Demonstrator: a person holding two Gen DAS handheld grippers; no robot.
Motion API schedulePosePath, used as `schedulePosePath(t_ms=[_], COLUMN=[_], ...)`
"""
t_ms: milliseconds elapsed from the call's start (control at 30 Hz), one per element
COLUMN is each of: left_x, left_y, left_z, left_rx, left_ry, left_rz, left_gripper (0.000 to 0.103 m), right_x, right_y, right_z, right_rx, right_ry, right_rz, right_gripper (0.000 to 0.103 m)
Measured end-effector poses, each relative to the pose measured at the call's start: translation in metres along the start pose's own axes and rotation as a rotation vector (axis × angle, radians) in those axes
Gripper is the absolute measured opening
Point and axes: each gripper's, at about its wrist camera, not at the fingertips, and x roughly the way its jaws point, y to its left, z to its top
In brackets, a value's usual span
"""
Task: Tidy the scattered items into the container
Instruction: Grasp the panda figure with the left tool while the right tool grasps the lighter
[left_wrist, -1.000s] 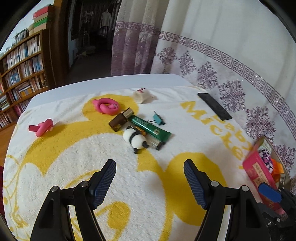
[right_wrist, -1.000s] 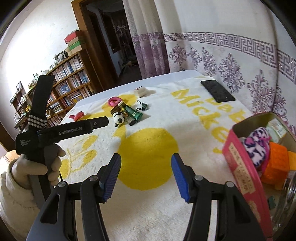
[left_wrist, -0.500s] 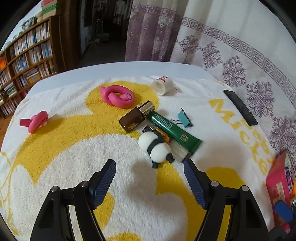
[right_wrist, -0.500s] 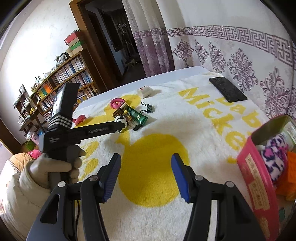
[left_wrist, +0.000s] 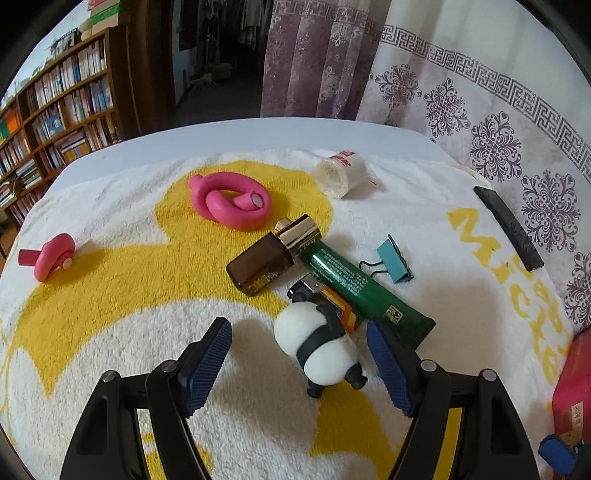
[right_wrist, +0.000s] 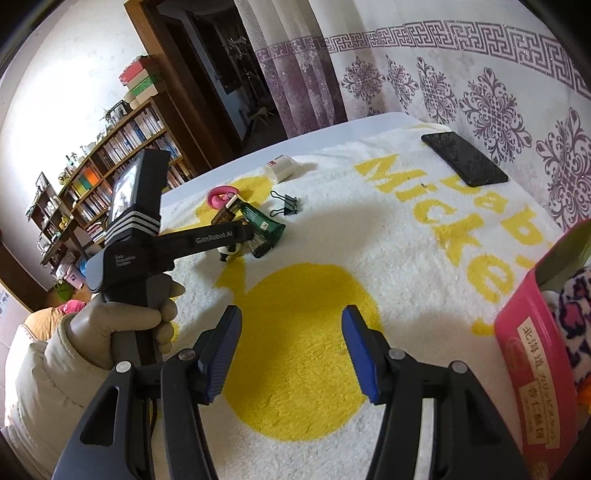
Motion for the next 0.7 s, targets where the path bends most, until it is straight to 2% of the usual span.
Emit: schedulePosePath(t_ms=[67,100,167,300,467,600,700], left_x=[-0.002,-0.003,-0.004,-0.012,-0.029,-0.043,-0.049], left_y=[0.000,0.001,0.000,0.001,0.017,0.033,0.045], left_z=[0.000,0.000,-0.001,-0.006,-0.013,-0.017,-0.020], left_rx=[0.008,0.011,0.027,0.055,0.039,0.017,-0.006], left_ry=[-0.010,-0.005,0.003,0.000,-0.009,-0.031,-0.045], left_rz=[-0.014,-0.025,-0.050,-0.054,-0.062,-0.056,-0.061], left_gripper=[0.058,0.055,0.043,0.043,0.042,0.033,0.033], right_x=[0.003,0.004,0.005,0.008,0.019,0.037,0.055], right_y=[0.000,0.001,0.003,0.011,0.025,0.037,0.044], right_z=[0.001,0.001,0.002,0.005,0.012,0.022,0.030], right_rx=[-0.001,-0.003,-0.010,-0.041,-0.095,-0.128,-0.152], right_ry=[0.005,0.007,0.013,0.017,0.031,0.060,0.087], right_rz=[-0.004,-0.006,-0.008,-0.018,-0.016,0.008,0.016], right_gripper=[0.061,0.061,0.061,0.061,0.060,0.060,0.057])
